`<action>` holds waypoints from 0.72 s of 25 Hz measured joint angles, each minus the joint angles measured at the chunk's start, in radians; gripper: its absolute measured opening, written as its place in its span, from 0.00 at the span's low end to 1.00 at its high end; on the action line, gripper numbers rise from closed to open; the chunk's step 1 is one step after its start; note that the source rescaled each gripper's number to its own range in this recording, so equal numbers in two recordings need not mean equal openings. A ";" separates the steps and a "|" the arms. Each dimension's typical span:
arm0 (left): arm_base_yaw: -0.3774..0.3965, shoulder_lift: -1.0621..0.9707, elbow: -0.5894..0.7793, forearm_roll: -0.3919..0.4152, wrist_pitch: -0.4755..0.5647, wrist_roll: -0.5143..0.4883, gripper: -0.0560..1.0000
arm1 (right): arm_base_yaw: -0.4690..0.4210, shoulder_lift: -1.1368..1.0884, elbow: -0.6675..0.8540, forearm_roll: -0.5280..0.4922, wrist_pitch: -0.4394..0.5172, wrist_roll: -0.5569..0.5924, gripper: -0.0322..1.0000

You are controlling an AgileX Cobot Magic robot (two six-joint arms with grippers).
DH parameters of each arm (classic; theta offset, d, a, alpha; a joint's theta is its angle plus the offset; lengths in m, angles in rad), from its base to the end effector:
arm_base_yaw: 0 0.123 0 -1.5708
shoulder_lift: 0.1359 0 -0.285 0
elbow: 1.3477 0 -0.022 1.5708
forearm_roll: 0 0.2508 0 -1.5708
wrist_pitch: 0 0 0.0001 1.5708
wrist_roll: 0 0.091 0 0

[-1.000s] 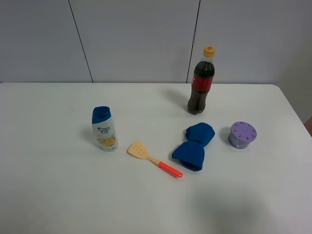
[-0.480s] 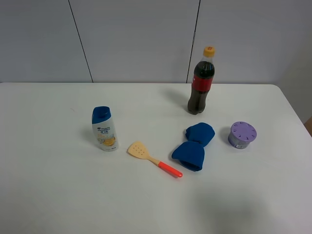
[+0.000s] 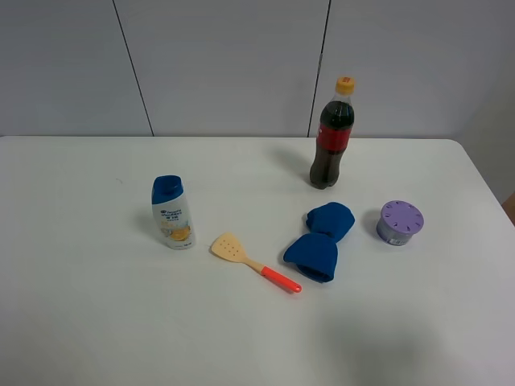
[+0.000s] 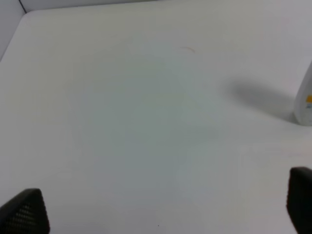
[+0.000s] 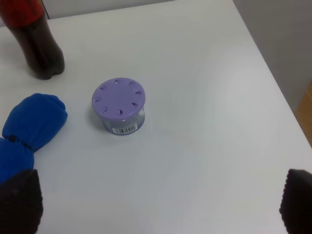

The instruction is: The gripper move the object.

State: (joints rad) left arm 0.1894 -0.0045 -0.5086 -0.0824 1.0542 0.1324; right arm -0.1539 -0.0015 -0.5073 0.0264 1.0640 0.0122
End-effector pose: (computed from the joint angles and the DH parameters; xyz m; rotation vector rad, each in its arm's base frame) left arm -0.0051 -0.0076 0.2804 -0.0536 2.0229 0.1055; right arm -0.0057 0.0030 0.2791 0.1677 2.0321 -0.0573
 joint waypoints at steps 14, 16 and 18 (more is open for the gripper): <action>0.000 0.000 0.000 0.041 -0.001 -0.075 1.00 | 0.000 0.000 0.000 0.000 0.000 0.000 1.00; 0.000 0.000 0.000 0.041 -0.001 -0.076 1.00 | 0.000 0.000 0.000 0.000 0.000 0.000 1.00; 0.000 0.000 0.000 0.041 -0.001 -0.076 1.00 | 0.000 0.000 0.000 0.000 0.000 0.000 1.00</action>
State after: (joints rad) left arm 0.1894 -0.0045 -0.5086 -0.0417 1.0535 0.0568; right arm -0.1539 -0.0015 -0.5073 0.0264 1.0640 0.0122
